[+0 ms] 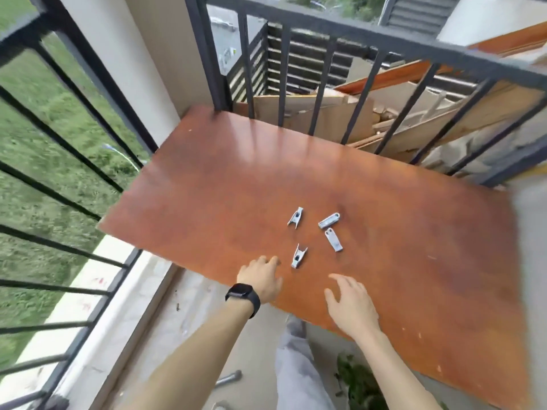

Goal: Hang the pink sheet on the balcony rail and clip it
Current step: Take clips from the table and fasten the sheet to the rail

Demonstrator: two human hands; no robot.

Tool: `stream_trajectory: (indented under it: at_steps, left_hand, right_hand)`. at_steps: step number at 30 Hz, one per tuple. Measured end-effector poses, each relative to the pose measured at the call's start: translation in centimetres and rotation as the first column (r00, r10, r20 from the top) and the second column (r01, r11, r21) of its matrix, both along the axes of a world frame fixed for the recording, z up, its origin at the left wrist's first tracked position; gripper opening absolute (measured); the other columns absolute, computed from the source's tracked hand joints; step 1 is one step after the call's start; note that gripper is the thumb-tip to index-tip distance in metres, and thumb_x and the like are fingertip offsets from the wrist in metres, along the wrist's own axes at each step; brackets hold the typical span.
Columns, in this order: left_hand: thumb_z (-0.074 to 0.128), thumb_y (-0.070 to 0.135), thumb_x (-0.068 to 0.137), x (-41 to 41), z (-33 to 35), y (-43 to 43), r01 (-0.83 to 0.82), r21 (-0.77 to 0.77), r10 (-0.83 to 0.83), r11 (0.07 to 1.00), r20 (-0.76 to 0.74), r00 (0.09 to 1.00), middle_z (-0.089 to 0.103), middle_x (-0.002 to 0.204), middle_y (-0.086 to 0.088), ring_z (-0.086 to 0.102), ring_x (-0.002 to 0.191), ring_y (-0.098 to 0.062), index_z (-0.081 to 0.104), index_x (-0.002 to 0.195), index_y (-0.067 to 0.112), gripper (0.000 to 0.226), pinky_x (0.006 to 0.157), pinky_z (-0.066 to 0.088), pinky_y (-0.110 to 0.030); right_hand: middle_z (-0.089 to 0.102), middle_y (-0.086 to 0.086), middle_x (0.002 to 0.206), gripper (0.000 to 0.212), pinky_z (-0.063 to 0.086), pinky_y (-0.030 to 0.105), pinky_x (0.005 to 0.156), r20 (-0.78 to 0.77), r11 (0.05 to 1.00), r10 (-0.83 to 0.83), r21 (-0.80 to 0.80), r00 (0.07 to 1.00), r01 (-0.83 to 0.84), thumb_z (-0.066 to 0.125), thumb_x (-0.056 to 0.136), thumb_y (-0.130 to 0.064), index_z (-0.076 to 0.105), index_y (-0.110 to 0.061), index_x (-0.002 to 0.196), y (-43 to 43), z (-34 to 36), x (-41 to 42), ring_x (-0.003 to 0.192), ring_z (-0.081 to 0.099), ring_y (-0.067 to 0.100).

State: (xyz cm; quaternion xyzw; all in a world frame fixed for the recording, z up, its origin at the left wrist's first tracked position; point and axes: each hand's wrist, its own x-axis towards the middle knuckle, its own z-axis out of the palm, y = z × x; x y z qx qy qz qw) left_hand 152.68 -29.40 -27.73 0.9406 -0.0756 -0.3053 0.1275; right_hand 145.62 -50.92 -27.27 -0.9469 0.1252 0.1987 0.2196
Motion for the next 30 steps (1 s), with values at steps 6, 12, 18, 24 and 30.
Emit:
stream_trajectory:
  at_steps: [6, 12, 18, 24, 30]
  left_hand:
    - [0.059, 0.064, 0.083, 6.2, -3.7, -6.5, -0.219, -0.023, 0.218, 0.975, -0.027, 0.975, 0.050, 0.131, -0.005, 0.054, 0.118, -0.030, 0.037, 0.138, 0.020, 0.074, 0.087, 0.049, -0.041]
    - [0.056, 0.039, 0.095, 6.7, -6.9, -7.3, -0.188, -0.061, 0.184, 0.980, -0.060, 0.981, 0.051, 0.123, -0.006, 0.056, 0.111, -0.030, 0.045, 0.128, 0.017, 0.041, 0.080, 0.049, -0.041]
    - [0.054, 0.041, 0.094, 4.1, -7.1, -3.1, -0.379, -0.182, 0.368, 0.907, -0.090, 0.925, 0.059, 0.116, 0.000, 0.060, 0.105, -0.025, 0.055, 0.122, 0.024, 0.033, 0.086, 0.051, -0.036]
    - [0.063, 0.044, 0.090, -1.1, -2.1, 4.1, -0.839, -0.387, 0.799, 0.383, -0.318, 0.511, 0.067, 0.099, 0.009, 0.065, 0.088, -0.005, 0.054, 0.111, 0.026, 0.029, 0.066, 0.049, -0.011]
    - [0.038, 0.015, 0.095, -8.5, 5.9, 11.2, -0.812, -0.575, 0.869, 0.099, -0.348, 0.353, 0.058, 0.080, 0.001, 0.060, 0.068, -0.014, 0.058, 0.111, 0.038, 0.035, 0.064, 0.044, -0.025]
  right_hand:
    - [0.047, 0.003, 0.144, 0.054, 0.041, 0.038, 0.101, 0.024, 0.997, -0.043, -0.058, 0.999, 0.044, 0.055, 0.096, -0.041, 0.043, -0.017, 0.143, -3.0, -3.4, 10.1, 0.126, 0.047, 0.028]
    - [0.056, -0.003, 0.133, 0.038, 0.045, 0.037, 0.089, -0.071, 1.000, -0.025, -0.020, 0.997, 0.024, 0.055, 0.097, -0.038, 0.054, -0.030, 0.134, -4.5, -6.9, 14.5, 0.116, 0.054, 0.027]
    - [0.062, -0.009, 0.104, 0.013, 0.040, 0.032, 0.072, -0.050, 0.998, 0.059, 0.019, 0.997, -0.059, 0.061, 0.094, -0.035, 0.063, -0.032, 0.106, -4.1, -6.9, 13.9, 0.099, 0.059, 0.022]
    - [0.074, -0.003, 0.095, 0.009, 0.048, 0.028, 0.069, -0.217, 0.824, -0.027, 0.548, 0.976, 0.145, 0.073, 0.088, -0.028, 0.066, -0.025, 0.092, 3.3, -1.5, 11.3, 0.080, 0.066, 0.012]
    - [0.073, 0.005, 0.104, 0.036, 0.056, 0.023, 0.065, -0.223, 0.557, 0.263, 0.830, 0.939, 0.041, 0.073, 0.089, -0.013, 0.062, -0.024, 0.121, 14.0, 6.7, 8.1, 0.087, 0.071, 0.011]
